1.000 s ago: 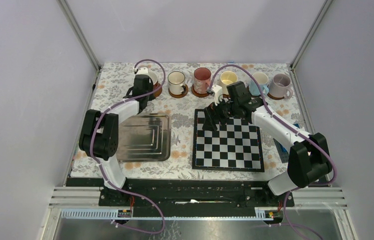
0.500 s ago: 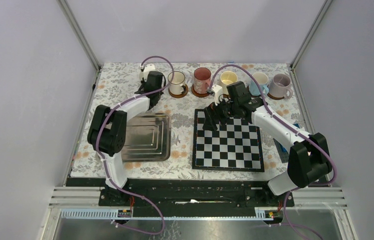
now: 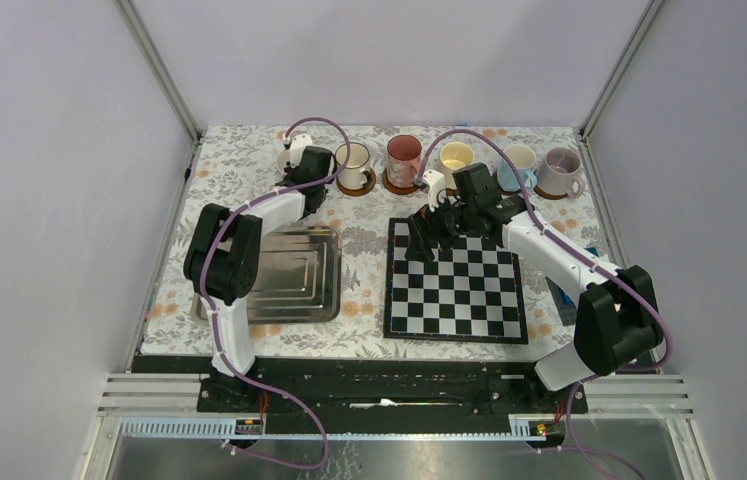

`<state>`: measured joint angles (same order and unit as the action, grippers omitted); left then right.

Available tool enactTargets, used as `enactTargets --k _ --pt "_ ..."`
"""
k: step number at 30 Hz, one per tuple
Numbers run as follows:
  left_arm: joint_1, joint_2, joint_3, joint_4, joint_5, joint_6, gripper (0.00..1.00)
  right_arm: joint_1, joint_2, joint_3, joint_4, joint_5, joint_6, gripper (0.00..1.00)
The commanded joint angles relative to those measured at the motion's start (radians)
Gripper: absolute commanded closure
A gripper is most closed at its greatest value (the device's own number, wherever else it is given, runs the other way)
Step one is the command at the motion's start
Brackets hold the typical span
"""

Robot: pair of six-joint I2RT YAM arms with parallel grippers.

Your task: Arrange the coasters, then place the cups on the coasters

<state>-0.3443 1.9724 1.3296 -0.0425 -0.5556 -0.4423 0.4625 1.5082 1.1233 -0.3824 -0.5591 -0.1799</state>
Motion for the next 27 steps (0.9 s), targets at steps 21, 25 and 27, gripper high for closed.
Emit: enactTargets --k 21,25,27 --pt "0.002 0.051 0.148 0.074 -0.058 -0.057 0.95 -0.007 -0.026 -0.003 0.019 0.014 -0.023 0.0" --pt "0.005 0.053 0.149 0.063 -0.055 -0.068 0.94 -0.007 -0.027 -0.002 0.017 0.014 -0.025 0.0" --pt "0.009 0.057 0.155 0.05 -0.052 -0.079 0.94 -0.007 -0.028 -0.003 0.018 0.014 -0.025 0.01"
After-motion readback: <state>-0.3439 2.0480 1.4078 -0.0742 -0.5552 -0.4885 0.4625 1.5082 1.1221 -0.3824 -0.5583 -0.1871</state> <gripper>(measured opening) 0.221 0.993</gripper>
